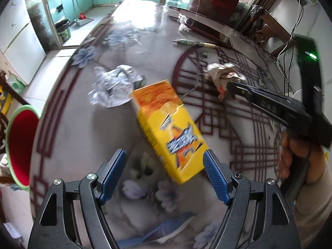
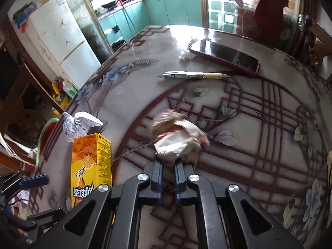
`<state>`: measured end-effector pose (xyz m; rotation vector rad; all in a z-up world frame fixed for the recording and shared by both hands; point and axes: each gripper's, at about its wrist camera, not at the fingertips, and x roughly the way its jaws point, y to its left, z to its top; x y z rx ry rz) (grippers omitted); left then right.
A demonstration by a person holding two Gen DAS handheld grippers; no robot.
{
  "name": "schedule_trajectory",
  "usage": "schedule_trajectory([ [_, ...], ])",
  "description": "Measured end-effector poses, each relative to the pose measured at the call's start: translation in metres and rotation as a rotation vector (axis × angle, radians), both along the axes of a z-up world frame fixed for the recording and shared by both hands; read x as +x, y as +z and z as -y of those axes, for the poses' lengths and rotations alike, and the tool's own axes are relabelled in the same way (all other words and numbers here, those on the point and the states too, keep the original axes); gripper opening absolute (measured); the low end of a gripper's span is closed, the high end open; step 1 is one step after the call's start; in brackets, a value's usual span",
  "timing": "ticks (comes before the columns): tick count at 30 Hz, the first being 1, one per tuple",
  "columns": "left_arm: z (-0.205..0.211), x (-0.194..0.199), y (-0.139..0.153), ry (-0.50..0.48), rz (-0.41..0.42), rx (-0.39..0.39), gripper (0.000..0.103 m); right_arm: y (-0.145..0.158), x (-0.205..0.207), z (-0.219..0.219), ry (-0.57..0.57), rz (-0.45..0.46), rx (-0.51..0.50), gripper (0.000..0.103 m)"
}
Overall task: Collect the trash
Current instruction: 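Grasp the yellow juice carton with the left tool while the right tool grasps crumpled paper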
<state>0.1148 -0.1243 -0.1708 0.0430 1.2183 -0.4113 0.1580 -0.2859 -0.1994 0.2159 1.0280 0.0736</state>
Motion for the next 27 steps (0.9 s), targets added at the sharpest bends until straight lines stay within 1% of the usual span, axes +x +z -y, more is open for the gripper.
schedule_trajectory([
  [3, 0.016, 0.011, -0.011, -0.007, -0.020, 0.010, 0.076, 0.013, -0.017, 0.012, -0.057, 0.040, -0.004, 0.005],
  [5, 0.024, 0.017, -0.020, -0.009, -0.037, 0.022, 0.076, 0.021, -0.031, 0.021, -0.094, 0.058, 0.013, 0.005],
  [7, 0.030, 0.020, -0.029, -0.006, -0.055, 0.040, 0.076, 0.028, -0.043, 0.027, -0.120, 0.065, 0.027, 0.005],
  [9, 0.032, 0.019, -0.036, -0.001, -0.068, 0.040, 0.076, 0.033, -0.053, 0.032, -0.143, 0.067, 0.030, 0.006],
  [13, 0.034, 0.014, -0.036, -0.019, -0.048, 0.031, 0.072, 0.041, -0.068, 0.035, -0.163, 0.077, 0.043, 0.006],
  [15, 0.034, 0.013, -0.034, -0.034, -0.046, 0.028, 0.065, 0.043, -0.072, 0.036, -0.176, 0.084, 0.060, 0.006],
  [16, 0.034, 0.013, -0.032, -0.041, -0.042, 0.029, 0.063, 0.044, -0.074, 0.037, -0.179, 0.086, 0.065, 0.006],
  [19, 0.030, 0.009, -0.025, -0.053, -0.015, 0.025, 0.061, 0.041, -0.069, 0.038, -0.187, 0.092, 0.082, 0.006],
  [20, 0.027, 0.008, -0.023, -0.052, -0.008, 0.021, 0.061, 0.041, -0.064, 0.038, -0.189, 0.094, 0.091, 0.009],
  [21, 0.026, 0.007, -0.021, -0.050, -0.003, 0.015, 0.060, 0.039, -0.057, 0.039, -0.192, 0.095, 0.104, 0.021],
  [22, 0.023, 0.006, -0.018, -0.047, 0.004, 0.008, 0.060, 0.037, -0.050, 0.038, -0.195, 0.100, 0.110, 0.029],
  [23, 0.021, 0.004, -0.014, -0.046, 0.010, 0.000, 0.060, 0.036, -0.042, 0.035, -0.197, 0.113, 0.103, 0.043],
  [24, 0.019, 0.001, -0.010, -0.048, 0.017, -0.008, 0.060, 0.034, -0.036, 0.031, -0.194, 0.120, 0.088, 0.053],
  [26, 0.014, -0.002, -0.003, -0.049, 0.033, -0.014, 0.060, 0.026, -0.018, 0.019, -0.175, 0.113, 0.032, 0.058],
  [27, 0.010, -0.004, 0.001, -0.049, 0.043, -0.015, 0.061, 0.021, -0.010, 0.014, -0.167, 0.096, 0.005, 0.058],
])
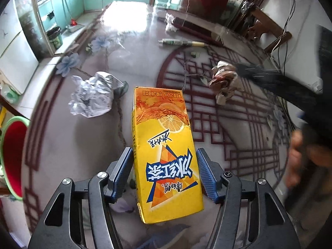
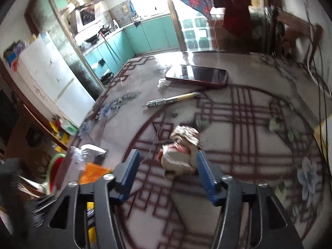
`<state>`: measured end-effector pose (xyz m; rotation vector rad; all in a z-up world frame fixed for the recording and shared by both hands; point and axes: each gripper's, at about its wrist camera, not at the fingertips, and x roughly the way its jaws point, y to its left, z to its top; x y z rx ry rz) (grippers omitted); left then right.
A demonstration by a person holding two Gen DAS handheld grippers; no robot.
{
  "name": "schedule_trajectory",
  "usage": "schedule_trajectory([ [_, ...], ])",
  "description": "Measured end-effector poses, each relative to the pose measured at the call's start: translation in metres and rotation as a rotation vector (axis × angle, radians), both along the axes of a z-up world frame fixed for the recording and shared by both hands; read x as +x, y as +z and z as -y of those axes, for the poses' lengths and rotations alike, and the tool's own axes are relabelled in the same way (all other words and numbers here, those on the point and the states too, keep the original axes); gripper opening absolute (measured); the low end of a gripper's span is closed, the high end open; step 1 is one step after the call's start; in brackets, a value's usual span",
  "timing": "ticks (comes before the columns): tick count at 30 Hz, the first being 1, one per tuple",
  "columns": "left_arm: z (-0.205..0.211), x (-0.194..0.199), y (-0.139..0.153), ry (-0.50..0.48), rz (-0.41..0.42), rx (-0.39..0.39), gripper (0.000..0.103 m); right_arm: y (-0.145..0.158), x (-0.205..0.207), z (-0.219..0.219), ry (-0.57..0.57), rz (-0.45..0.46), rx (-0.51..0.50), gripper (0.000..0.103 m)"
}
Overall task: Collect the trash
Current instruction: 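Grasp the yellow juice carton with the left tool while the right tool grasps crumpled paper, then carry the yellow carton and crumpled paper over the red bucket with both tools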
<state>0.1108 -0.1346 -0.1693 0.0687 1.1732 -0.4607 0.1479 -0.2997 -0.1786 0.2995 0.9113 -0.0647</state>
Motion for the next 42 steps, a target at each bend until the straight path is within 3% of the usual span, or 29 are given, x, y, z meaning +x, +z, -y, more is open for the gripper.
schedule_trajectory([
  [2, -0.004, -0.002, 0.005, 0.003, 0.013, -0.002, 0.061, -0.016, 0.016, -0.008, -0.003, -0.062, -0.045, 0.058],
  [4, -0.011, -0.005, 0.010, 0.009, 0.022, -0.002, 0.061, -0.029, 0.023, -0.008, -0.017, -0.101, -0.018, 0.058],
  [5, -0.016, -0.007, 0.013, 0.014, 0.025, -0.002, 0.061, -0.032, 0.024, -0.007, -0.029, -0.101, 0.009, 0.054],
  [6, -0.021, -0.009, 0.014, 0.020, 0.025, -0.001, 0.061, -0.033, 0.022, -0.005, -0.040, -0.095, 0.023, 0.041],
  [7, -0.023, -0.010, 0.014, 0.023, 0.026, -0.001, 0.061, -0.033, 0.020, -0.004, -0.051, -0.089, 0.030, 0.035],
  [9, -0.033, -0.013, 0.014, 0.036, 0.024, 0.008, 0.061, -0.028, 0.014, -0.002, -0.060, -0.071, 0.039, 0.028],
  [18, -0.055, -0.020, 0.004, 0.066, -0.017, 0.007, 0.061, 0.021, -0.034, -0.011, -0.038, -0.008, 0.037, 0.027],
  [27, -0.063, -0.031, 0.016, 0.048, 0.018, -0.019, 0.061, 0.039, -0.079, -0.042, -0.016, -0.016, 0.023, 0.027],
  [42, -0.122, -0.040, 0.020, 0.135, 0.031, -0.030, 0.061, 0.063, -0.086, -0.100, 0.071, 0.019, -0.004, 0.027],
])
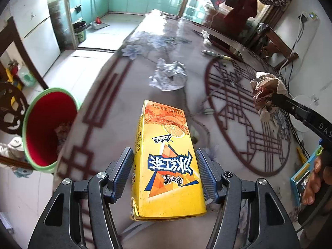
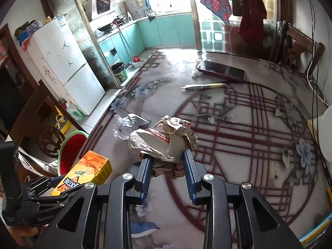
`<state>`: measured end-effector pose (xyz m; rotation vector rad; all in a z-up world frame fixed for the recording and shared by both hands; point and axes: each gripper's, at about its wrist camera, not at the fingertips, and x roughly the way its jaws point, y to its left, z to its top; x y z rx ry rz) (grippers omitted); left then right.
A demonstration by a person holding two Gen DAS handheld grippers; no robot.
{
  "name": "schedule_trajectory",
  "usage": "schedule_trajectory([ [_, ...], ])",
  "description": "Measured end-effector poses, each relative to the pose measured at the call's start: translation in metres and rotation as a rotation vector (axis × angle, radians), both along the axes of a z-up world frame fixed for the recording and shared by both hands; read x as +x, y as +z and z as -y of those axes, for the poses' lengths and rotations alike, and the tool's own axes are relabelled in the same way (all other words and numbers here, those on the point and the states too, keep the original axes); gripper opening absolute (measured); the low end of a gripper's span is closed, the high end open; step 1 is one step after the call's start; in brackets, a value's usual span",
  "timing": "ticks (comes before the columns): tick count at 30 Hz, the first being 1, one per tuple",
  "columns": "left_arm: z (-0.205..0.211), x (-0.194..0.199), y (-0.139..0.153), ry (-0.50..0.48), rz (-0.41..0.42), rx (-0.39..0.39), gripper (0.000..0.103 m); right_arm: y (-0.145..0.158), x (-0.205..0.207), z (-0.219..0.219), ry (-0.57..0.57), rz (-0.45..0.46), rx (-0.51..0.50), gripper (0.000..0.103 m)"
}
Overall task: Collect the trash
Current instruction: 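Carry the yellow carton and crumpled paper over the red bucket with both tools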
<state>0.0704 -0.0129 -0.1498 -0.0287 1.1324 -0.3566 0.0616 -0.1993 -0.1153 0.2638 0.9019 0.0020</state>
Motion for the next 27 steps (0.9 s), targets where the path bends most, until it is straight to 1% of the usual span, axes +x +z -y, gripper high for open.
schedule_trajectory([
  [6, -0.019, 0.001, 0.000, 0.022, 0.000, -0.005, 0.061, 0.006, 0.003, -0.019, 0.023, 0.007, -0.005, 0.027],
  [27, -0.076, 0.010, -0.002, 0.048, -0.003, -0.023, 0.061, 0.027, 0.017, -0.092, 0.103, 0.032, -0.031, 0.027],
])
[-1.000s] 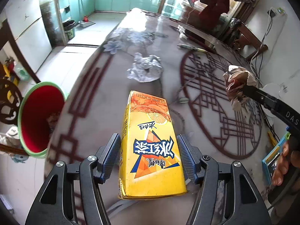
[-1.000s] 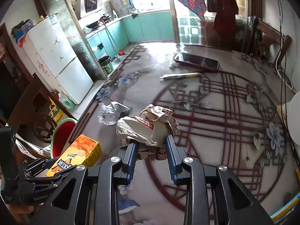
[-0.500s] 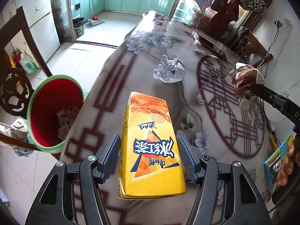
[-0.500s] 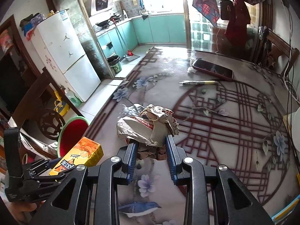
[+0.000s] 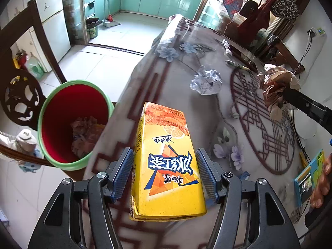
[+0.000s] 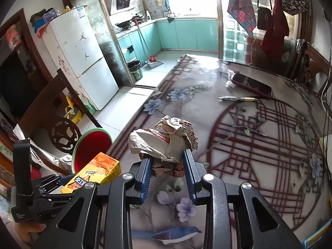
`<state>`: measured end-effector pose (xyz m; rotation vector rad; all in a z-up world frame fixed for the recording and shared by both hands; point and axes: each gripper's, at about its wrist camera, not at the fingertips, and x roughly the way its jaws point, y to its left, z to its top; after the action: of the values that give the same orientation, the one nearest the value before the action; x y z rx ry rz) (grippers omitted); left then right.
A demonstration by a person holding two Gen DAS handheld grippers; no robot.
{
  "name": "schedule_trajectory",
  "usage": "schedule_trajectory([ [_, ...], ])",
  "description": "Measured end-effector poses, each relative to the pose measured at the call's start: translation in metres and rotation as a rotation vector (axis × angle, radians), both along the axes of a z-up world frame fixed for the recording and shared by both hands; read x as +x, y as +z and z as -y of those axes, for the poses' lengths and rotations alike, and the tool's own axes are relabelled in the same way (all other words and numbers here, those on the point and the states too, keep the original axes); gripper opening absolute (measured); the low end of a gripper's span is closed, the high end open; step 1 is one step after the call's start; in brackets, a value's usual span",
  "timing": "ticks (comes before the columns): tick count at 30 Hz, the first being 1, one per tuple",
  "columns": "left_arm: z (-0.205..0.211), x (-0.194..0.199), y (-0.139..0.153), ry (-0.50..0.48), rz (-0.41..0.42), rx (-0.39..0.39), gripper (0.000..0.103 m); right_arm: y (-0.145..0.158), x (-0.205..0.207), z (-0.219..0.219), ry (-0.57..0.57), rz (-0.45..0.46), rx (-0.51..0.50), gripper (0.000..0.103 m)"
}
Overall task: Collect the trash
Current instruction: 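Carry the yellow carton and crumpled paper over the red bucket with both tools, then open both tools to drop the carton and crumpled paper into the bucket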
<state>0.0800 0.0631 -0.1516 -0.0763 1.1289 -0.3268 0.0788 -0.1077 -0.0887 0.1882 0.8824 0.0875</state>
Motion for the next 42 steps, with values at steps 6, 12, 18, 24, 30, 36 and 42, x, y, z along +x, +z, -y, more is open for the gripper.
schedule_trajectory([
  [6, -0.018, 0.004, 0.000, 0.006, 0.000, -0.007, 0.061, 0.005, 0.006, -0.026, 0.024, 0.006, -0.016, 0.027],
  [12, -0.039, 0.011, -0.003, 0.015, -0.002, -0.013, 0.061, 0.005, 0.012, -0.054, 0.044, 0.005, -0.022, 0.027],
  [18, -0.062, 0.020, -0.008, 0.034, -0.008, -0.018, 0.061, 0.008, 0.018, -0.078, 0.064, 0.008, -0.034, 0.027],
  [24, -0.082, 0.029, -0.010, 0.051, -0.008, -0.018, 0.061, 0.011, 0.025, -0.102, 0.083, 0.015, -0.039, 0.027],
  [30, -0.103, 0.038, -0.018, 0.083, -0.018, -0.014, 0.061, 0.012, 0.037, -0.129, 0.121, 0.014, -0.043, 0.027],
  [36, -0.131, 0.048, -0.030, 0.150, -0.031, 0.002, 0.061, 0.004, 0.054, -0.161, 0.217, 0.002, 0.004, 0.027],
  [42, -0.164, 0.063, -0.044, 0.242, -0.041, 0.053, 0.061, -0.017, 0.075, -0.194, 0.323, -0.045, 0.055, 0.027],
])
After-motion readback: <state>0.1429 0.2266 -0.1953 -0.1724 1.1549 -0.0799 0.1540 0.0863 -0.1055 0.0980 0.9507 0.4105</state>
